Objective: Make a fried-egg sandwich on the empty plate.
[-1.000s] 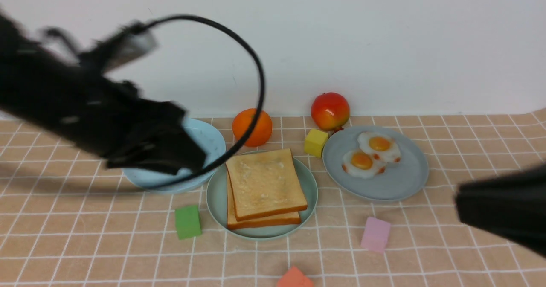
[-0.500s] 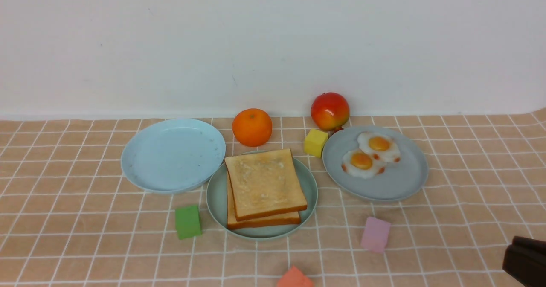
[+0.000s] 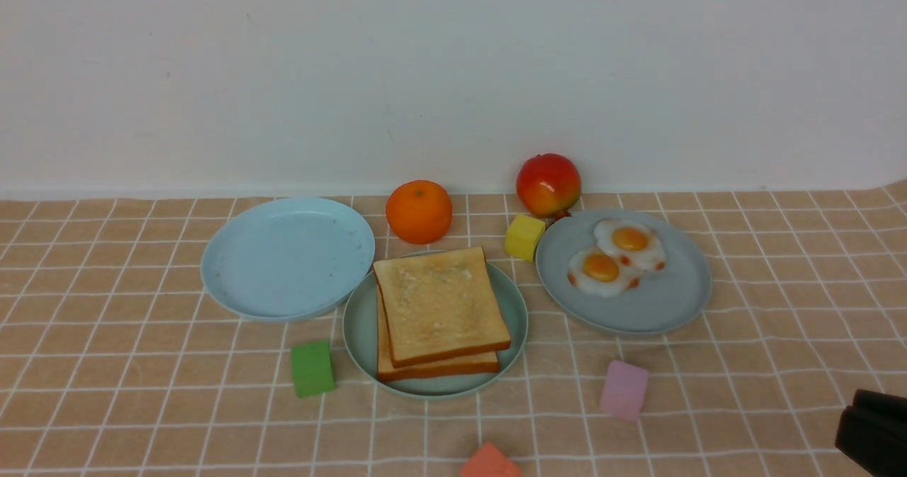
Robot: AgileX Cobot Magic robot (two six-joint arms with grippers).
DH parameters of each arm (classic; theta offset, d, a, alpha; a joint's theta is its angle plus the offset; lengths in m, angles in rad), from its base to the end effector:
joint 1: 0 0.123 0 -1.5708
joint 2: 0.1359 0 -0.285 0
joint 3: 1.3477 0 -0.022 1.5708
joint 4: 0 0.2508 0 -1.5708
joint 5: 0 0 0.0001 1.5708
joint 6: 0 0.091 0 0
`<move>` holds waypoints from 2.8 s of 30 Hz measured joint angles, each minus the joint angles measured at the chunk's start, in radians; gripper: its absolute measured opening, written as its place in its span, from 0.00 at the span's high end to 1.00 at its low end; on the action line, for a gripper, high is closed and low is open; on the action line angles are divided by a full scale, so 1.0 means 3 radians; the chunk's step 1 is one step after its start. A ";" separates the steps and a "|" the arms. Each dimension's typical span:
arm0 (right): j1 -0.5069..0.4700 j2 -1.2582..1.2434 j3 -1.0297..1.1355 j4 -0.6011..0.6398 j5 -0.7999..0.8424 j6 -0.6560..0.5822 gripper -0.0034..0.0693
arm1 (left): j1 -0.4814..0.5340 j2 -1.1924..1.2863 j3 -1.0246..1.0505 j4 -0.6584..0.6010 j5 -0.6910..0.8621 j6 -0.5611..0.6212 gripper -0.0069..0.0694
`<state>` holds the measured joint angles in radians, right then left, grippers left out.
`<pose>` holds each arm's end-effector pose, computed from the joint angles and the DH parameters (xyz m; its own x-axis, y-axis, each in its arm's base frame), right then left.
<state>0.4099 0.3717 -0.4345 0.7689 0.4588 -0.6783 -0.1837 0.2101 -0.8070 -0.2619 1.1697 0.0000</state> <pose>0.0627 0.0579 0.3042 -0.1979 -0.0484 -0.9790 -0.6497 0.7544 0.0940 -0.0128 -0.0197 0.3549 -0.4856 -0.0126 -0.8741 0.3373 0.9198 -0.2007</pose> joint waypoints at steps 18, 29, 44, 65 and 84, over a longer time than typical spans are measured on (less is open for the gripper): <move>0.0000 0.0000 0.0000 0.0003 0.0000 0.0000 0.78 | 0.0000 -0.0009 0.0886 0.0713 -0.1197 -0.0212 0.92; 0.0000 -0.0001 0.0000 0.0007 0.0000 0.0000 0.76 | 0.0000 -0.0730 0.2724 0.1753 -0.3422 -0.0960 0.91; 0.0000 -0.0001 0.0000 0.0004 -0.0002 0.0000 0.75 | 0.0000 -0.0734 0.2788 0.1333 -0.2552 -0.0971 0.90; 0.0000 -0.0001 0.0000 0.0004 -0.0002 0.0000 0.71 | 0.0475 -0.0734 0.2791 0.1164 -0.2620 -0.0971 0.87; -0.0367 -0.0688 0.0218 -0.0647 0.0064 0.0334 0.68 | 0.0475 -0.0734 0.2791 0.1162 -0.2620 -0.0971 0.86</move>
<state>0.2997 0.1653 -0.3690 0.5747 0.4779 -0.5780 -0.0413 -0.0100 0.0304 0.0868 0.3837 -0.2912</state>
